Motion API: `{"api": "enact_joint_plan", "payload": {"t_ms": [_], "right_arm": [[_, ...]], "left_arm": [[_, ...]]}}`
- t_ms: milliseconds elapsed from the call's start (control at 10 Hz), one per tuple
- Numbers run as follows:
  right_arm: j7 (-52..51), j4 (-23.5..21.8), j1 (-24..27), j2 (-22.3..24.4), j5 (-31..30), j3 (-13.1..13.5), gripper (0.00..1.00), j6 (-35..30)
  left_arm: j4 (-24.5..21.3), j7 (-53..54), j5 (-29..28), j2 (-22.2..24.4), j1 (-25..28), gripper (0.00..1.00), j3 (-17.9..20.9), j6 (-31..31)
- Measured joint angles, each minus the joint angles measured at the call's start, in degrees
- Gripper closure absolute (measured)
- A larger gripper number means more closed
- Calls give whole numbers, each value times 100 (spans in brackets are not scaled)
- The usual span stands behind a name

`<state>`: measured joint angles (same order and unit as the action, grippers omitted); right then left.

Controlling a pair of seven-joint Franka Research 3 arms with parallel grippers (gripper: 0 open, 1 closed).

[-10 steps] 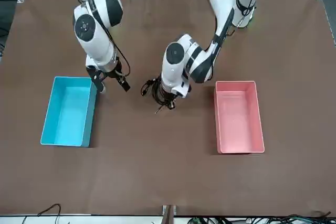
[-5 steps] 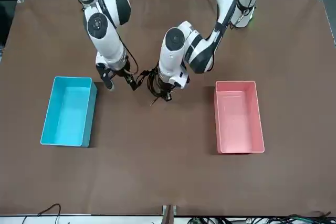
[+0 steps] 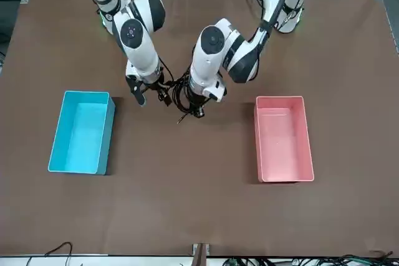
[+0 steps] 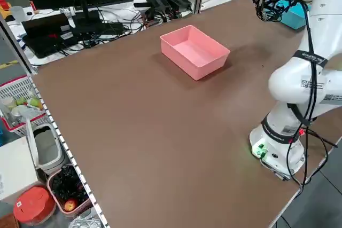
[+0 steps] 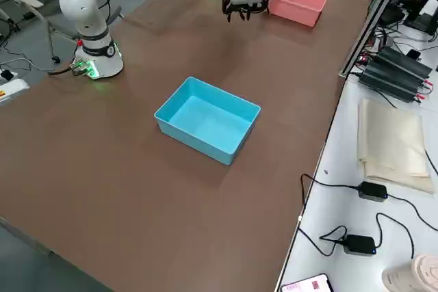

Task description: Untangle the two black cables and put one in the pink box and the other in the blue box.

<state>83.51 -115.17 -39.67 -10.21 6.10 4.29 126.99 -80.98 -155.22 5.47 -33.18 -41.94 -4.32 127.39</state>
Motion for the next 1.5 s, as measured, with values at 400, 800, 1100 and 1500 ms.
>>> {"api": "enact_joint_plan", "payload": {"t_ms": [400,800,1100,1500], "right_arm": [[79,1,-140,-8,0,-1,33,-13],[109,133,-164,-6,0,-1,60,-356],[110,295,-165,-3,0,0,79,-605],[110,540,-161,3,0,26,93,-908]], "left_arm": [[-1,0,21,23,28,85,0,-56],[-1,0,23,25,28,85,0,-116],[0,0,23,29,28,85,0,-149],[1,0,24,33,28,85,-2,-163]]}}
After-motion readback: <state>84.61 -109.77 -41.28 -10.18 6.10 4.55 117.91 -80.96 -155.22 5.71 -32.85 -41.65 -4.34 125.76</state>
